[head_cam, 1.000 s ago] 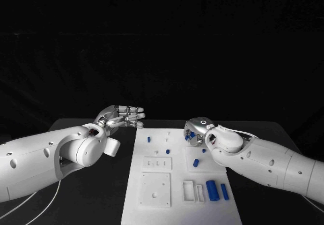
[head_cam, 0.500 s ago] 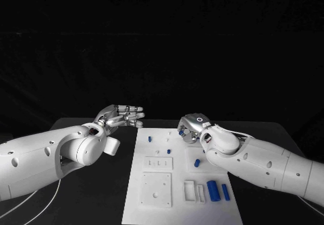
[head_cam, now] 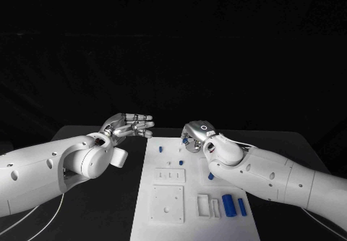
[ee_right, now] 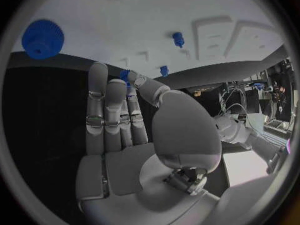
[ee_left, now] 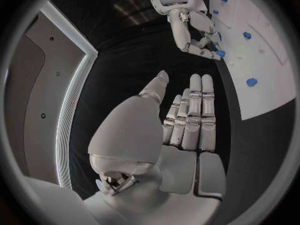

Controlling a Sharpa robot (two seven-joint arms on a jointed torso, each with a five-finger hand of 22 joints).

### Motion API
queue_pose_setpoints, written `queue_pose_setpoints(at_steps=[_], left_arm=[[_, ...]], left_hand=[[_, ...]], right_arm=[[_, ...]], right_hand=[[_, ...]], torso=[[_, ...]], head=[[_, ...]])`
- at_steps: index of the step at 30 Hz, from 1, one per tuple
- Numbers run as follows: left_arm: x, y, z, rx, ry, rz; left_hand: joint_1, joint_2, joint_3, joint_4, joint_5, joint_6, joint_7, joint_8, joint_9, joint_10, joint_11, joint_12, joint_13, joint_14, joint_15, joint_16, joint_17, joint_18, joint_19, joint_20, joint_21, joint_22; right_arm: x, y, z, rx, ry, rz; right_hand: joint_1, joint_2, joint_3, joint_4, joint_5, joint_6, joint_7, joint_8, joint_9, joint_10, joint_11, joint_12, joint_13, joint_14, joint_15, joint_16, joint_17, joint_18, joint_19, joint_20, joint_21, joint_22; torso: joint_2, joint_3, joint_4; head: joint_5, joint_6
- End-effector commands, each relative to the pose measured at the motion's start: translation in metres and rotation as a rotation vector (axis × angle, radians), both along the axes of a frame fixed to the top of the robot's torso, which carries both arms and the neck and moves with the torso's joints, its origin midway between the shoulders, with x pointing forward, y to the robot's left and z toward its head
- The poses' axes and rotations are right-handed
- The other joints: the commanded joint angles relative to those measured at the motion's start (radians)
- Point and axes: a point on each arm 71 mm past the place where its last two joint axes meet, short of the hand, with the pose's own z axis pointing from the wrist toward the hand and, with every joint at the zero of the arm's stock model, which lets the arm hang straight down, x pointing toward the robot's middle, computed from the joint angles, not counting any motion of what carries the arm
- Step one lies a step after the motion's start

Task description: Assemble the parts on the task board

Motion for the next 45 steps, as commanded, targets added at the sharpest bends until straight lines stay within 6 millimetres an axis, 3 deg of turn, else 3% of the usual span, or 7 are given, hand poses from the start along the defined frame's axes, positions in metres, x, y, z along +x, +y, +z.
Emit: queue_pose_setpoints(at_steps=[1,6,14,27,36,45], left_arm=[[0.0,-0.005,0.003,-0.006,-0.013,-0.024],[-0.001,-0.008,0.004,-0.007,-0.015,-0.031],[-0.001,-0.009,0.006,-0.008,-0.017,-0.033],[-0.002,-0.011,0.008,-0.009,-0.019,-0.039],[-0.002,-0.011,0.008,-0.008,-0.02,-0.039],[-0.001,-0.011,0.008,-0.008,-0.02,-0.041]], left_hand=[[-0.001,0.003,-0.001,-0.008,-0.002,-0.005,-0.002,0.002,-0.001,-0.01,0.0,0.004,0.001,0.002,-0.003,0.006,0.001,0.01,-0.007,0.003,0.006,0.001],[-0.001,0.005,-0.002,-0.01,-0.001,-0.004,-0.003,0.002,-0.001,-0.011,0.0,0.004,0.001,0.001,-0.004,0.006,0.001,0.01,-0.01,0.002,0.009,0.002],[-0.001,0.005,-0.002,-0.01,-0.001,-0.004,-0.003,0.002,-0.001,-0.011,0.0,0.004,0.001,0.001,-0.004,0.006,0.001,0.01,-0.01,0.002,0.009,0.002],[-0.001,0.005,-0.002,-0.01,-0.001,-0.004,-0.003,0.002,-0.001,-0.011,0.0,0.004,0.001,0.001,-0.004,0.006,0.001,0.01,-0.01,0.002,0.009,0.002],[-0.001,0.005,-0.002,-0.01,-0.001,-0.004,-0.003,0.002,-0.001,-0.011,0.0,0.004,0.001,0.001,-0.004,0.006,0.001,0.01,-0.01,0.002,0.009,0.002],[-0.001,0.005,-0.002,-0.01,-0.001,-0.004,-0.003,0.002,-0.001,-0.011,0.0,0.004,0.001,0.001,-0.004,0.006,0.001,0.01,-0.01,0.002,0.009,0.002]], right_arm=[[0.002,0.002,0.0,-0.006,-0.016,-0.008],[0.005,0.005,-0.002,-0.01,-0.013,-0.011],[0.008,0.006,-0.004,-0.014,-0.015,-0.021],[0.011,0.007,-0.006,-0.026,-0.013,-0.027],[0.014,0.004,-0.009,-0.042,-0.002,-0.04],[0.014,0.006,-0.011,-0.034,0.006,-0.036]], right_hand=[[0.001,0.004,0.004,0.0,0.006,0.007,0.002,0.004,-0.001,0.031,-0.026,0.006,0.005,0.0,-0.006,-0.005,0.001,0.019,-0.002,-0.003,-0.004,0.002],[0.001,0.004,0.004,0.0,0.006,0.007,0.002,0.004,-0.001,0.031,-0.026,0.006,0.005,0.0,-0.006,-0.005,0.001,0.019,-0.002,-0.003,-0.004,0.002],[0.001,0.005,0.002,-0.002,0.006,0.007,0.002,0.004,-0.001,0.03,-0.026,0.006,0.005,-0.001,-0.007,-0.006,0.001,0.019,-0.001,-0.003,-0.008,0.007],[0.001,0.005,0.002,-0.002,0.006,0.007,0.002,0.004,-0.001,0.03,-0.026,0.006,0.005,-0.001,-0.007,-0.006,0.001,0.019,-0.001,-0.003,-0.008,0.007],[0.0,0.007,0.002,-0.003,0.006,0.006,0.003,0.004,-0.002,0.029,-0.025,0.006,0.005,-0.001,-0.006,-0.007,0.001,0.019,0.001,-0.002,-0.02,0.023],[-0.003,0.006,0.003,-0.004,0.007,-0.002,0.005,0.003,-0.005,0.019,-0.022,0.006,0.004,-0.003,-0.004,-0.013,-0.002,0.02,-0.002,-0.001,-0.029,0.029]], torso=[[0.002,-0.0036,0.0032],[0.007,-0.0034,0.0074],[0.015,-0.0075,0.0167],[0.029,-0.0095,0.0223],[0.03,-0.0117,0.0207],[0.031,-0.0122,0.0239]], head=[[-0.002,0.0],[-0.001,0.0],[-0.008,0.001],[-0.01,0.005],[-0.009,0.004],[-0.01,0.004]])
